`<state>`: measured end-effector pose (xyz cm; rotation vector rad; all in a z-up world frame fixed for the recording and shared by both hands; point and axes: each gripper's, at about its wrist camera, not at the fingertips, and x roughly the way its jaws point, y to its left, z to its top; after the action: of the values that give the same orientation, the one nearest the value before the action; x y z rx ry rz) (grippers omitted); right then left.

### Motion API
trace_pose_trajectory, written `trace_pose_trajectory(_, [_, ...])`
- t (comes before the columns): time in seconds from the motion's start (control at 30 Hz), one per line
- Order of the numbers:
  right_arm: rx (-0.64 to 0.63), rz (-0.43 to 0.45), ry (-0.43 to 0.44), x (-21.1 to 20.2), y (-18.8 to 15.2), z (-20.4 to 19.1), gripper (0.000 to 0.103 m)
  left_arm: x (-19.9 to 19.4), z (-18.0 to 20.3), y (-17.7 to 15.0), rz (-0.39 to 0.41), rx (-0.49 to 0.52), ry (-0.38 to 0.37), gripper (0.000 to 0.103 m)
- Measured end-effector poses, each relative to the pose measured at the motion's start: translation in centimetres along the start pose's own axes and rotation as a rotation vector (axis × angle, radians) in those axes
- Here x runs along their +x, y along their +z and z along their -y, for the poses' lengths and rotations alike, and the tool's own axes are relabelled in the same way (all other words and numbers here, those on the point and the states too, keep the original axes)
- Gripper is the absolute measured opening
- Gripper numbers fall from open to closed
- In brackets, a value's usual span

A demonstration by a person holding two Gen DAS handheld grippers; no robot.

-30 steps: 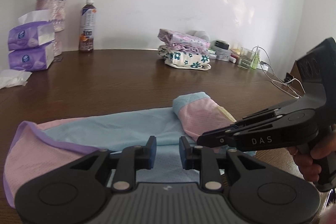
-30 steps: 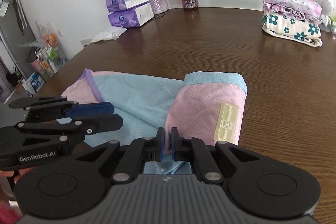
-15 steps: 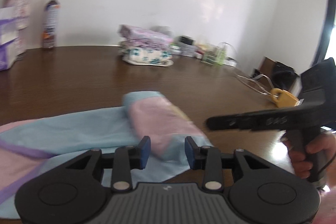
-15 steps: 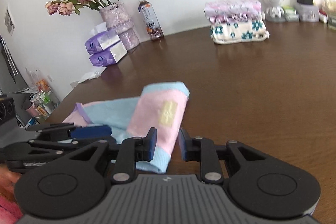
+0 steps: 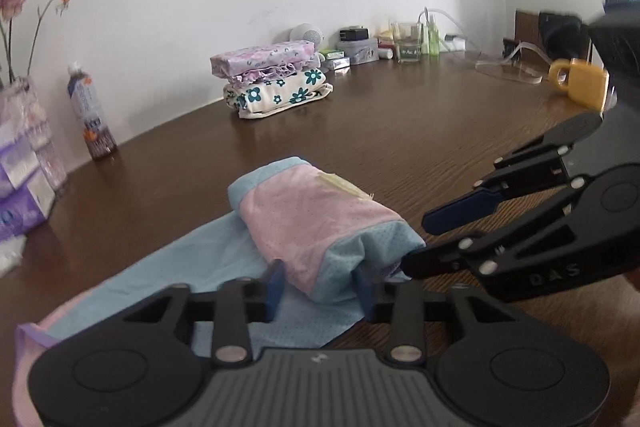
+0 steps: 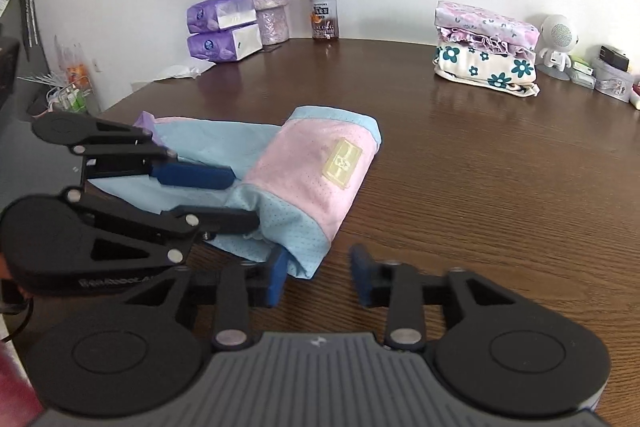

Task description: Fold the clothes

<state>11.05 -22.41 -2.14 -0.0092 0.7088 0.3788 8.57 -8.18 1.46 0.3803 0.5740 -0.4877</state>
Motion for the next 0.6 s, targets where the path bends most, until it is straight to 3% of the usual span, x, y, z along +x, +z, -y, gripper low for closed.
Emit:
trace_pose_trajectory(0.1, [0.031,-0.003,0.01,0.2,-0.2,0.3,0.004,-0.1,0.3,-0.5,-0.006,0.011,0.024,0.005])
trace_pose_trajectory(0.27, [0.087,-0.005,0.035,0.5,-0.6,1.0,0.004,-0.3,0.4,-1.2,-0.016,0.004,0.025,0.005])
trace_pose_trajectory(0.47, [0.095,0.022,0.049,-0.4,-0.7,1.0,0.008,-0.9,0.8,-0.8,0.004,0.018,0.022,0.02])
trace_pose_trajectory(0.6, [0.082,0.025,0.024,-0.2,-0.6,0.8,0.008,-0.2,1.4,-0.8,-0.013,0.053,0.061,0.021])
